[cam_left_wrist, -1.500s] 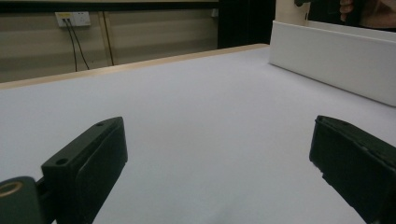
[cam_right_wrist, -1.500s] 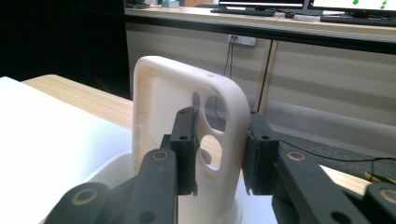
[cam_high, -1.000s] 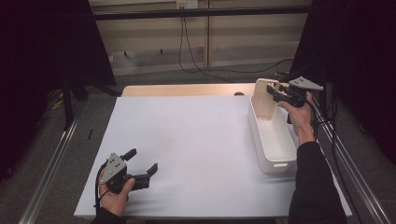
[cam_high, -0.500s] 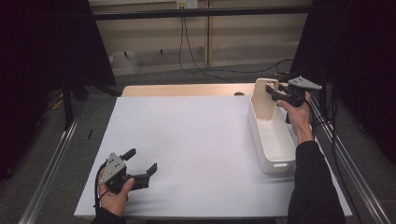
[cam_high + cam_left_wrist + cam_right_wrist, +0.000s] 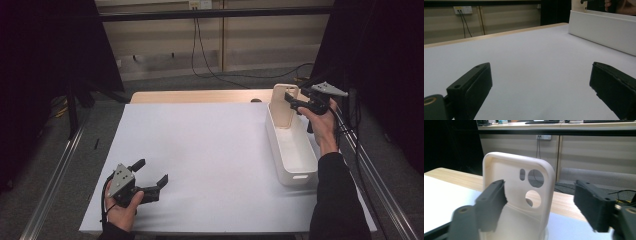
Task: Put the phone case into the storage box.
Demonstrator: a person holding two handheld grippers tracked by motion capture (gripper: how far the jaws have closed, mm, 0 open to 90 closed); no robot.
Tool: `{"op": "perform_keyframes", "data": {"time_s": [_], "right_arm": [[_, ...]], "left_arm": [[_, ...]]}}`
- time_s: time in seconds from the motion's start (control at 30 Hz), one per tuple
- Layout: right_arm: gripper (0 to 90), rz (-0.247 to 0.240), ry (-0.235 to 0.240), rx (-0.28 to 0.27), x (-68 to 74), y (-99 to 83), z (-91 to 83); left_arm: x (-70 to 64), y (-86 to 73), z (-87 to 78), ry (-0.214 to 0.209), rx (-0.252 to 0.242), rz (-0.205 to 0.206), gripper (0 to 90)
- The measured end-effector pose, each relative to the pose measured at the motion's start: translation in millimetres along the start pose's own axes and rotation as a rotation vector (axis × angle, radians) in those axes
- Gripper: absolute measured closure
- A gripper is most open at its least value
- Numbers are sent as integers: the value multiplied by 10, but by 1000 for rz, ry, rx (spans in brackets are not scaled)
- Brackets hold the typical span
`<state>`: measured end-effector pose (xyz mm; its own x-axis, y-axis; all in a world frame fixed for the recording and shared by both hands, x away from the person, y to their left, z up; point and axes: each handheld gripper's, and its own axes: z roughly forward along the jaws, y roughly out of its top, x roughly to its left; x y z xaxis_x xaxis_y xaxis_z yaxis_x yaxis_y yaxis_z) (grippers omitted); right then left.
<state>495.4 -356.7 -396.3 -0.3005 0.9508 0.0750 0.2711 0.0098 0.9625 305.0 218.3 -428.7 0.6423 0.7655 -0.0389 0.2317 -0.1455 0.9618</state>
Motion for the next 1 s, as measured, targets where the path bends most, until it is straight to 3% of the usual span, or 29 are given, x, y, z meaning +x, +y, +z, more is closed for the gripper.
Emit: {"op": "perform_keyframes", "data": {"time_s": [0.23,0.3,0.7,1.0], "right_arm": [[122,-16,5,-19,41,26,-27],[94,0,1,-24,42,25,-26],[15,2,-13,-37,84,89,-79],[0,57,-17,-38,124,108,-144]], "left_arm": [[8,0,-4,7,-3,-4,43],[8,1,-4,8,-3,-5,43],[10,18,-37,42,-38,-14,46],[35,17,-34,54,-70,-36,48]]}}
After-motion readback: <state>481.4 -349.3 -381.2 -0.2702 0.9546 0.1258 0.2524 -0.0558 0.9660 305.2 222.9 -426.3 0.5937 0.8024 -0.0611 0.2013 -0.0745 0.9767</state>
